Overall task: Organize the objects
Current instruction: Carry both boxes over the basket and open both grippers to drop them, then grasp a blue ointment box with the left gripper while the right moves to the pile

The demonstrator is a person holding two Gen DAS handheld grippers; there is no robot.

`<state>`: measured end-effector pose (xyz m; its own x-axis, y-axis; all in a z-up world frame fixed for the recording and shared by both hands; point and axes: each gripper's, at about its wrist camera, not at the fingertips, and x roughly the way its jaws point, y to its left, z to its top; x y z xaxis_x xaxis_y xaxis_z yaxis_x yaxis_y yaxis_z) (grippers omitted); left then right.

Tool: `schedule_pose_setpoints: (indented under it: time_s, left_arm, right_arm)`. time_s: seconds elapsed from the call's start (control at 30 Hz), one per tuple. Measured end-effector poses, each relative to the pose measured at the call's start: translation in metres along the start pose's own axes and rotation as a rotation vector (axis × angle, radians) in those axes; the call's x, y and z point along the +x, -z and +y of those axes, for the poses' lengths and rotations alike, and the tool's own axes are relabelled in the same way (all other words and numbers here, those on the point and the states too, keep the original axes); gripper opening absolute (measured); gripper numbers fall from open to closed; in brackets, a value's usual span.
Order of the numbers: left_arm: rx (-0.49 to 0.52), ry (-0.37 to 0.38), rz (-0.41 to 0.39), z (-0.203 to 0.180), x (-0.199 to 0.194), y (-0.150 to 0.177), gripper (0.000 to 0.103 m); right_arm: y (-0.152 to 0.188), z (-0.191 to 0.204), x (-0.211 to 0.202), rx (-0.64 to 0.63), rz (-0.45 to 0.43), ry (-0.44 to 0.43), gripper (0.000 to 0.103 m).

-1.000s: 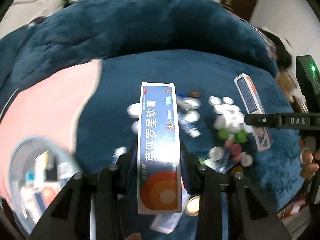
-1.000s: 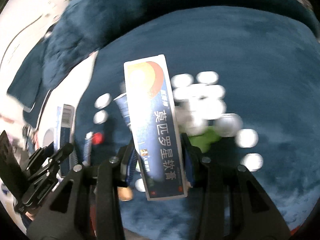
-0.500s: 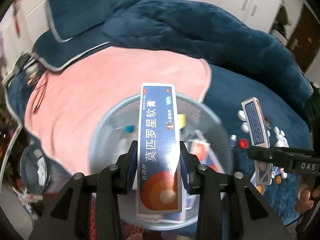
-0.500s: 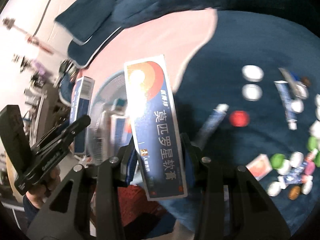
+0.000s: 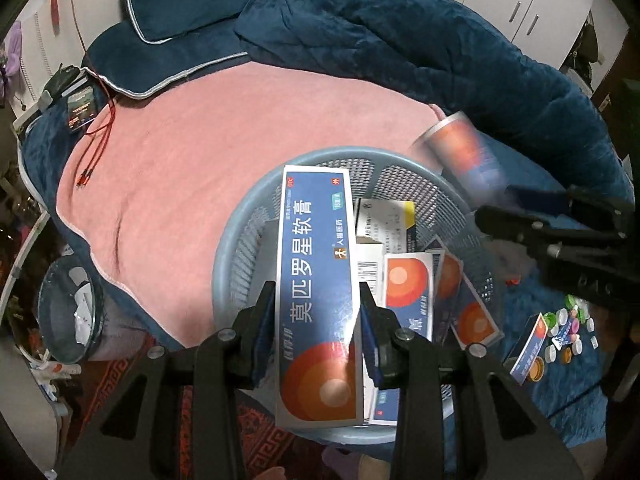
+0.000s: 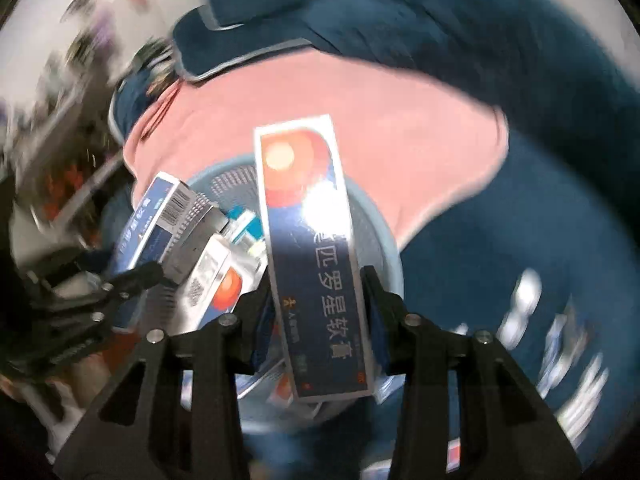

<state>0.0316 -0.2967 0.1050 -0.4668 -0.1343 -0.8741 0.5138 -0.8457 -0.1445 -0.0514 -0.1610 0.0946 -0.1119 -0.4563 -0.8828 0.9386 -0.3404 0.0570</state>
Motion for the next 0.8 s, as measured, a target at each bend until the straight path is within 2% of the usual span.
schedule_pose_setpoints:
  time_s: [0.03, 0.1, 0.17, 0.3, 0.43, 0.47, 0.5, 0.53, 0.6, 0.73, 0.8]
  left_arm:
    - [-0.004, -0.002, -0.002, 0.001, -0.001, -0.001, 0.039]
    - [-0.016, -0.003, -0.008, 0.003, -0.002, -0.001, 0.039]
    - [-0.024, -0.007, -0.004, 0.006, 0.001, 0.001, 0.039]
    - [-0.021, -0.002, 0.025, 0.005, 0.011, 0.009, 0.039]
    - [0.013, -0.032, 0.058, -0.001, 0.025, 0.015, 0.040]
    - [0.029, -0.054, 0.065, -0.002, 0.028, 0.016, 0.055]
    - [0.031, -0.069, 0.068, -0.004, 0.029, 0.017, 0.080]
    - [0.026, -0.071, 0.063, -0.004, 0.029, 0.017, 0.089]
    - [0.007, -0.056, 0.044, -0.002, 0.024, 0.017, 0.096]
    - [0.008, -0.090, 0.027, -0.002, 0.015, 0.012, 0.097]
    - [0.014, -0.096, 0.015, -0.005, 0.011, 0.010, 0.100]
  right_arm:
    - [-0.001, 0.002, 0.002, -0.022, -0.001, 0.014, 0.072]
    - [0.000, -0.004, 0.001, 0.010, -0.022, -0.046, 0.085]
    - [0.002, -0.018, 0.000, 0.080, -0.024, -0.084, 0.085]
    - [0.006, -0.040, -0.001, 0.222, -0.026, -0.091, 0.085]
    - [0.008, -0.045, -0.006, 0.297, -0.031, -0.126, 0.085]
    - [0.008, -0.042, -0.010, 0.296, -0.037, -0.126, 0.085]
    - [0.008, -0.041, -0.014, 0.290, -0.046, -0.119, 0.085]
    - [0.009, -0.039, -0.017, 0.284, -0.053, -0.113, 0.085]
    - [0.011, -0.039, -0.022, 0.281, -0.062, -0.109, 0.086]
    - [0.020, -0.045, -0.025, 0.301, -0.047, -0.119, 0.097]
    - [0.027, -0.050, -0.024, 0.328, -0.021, -0.138, 0.099]
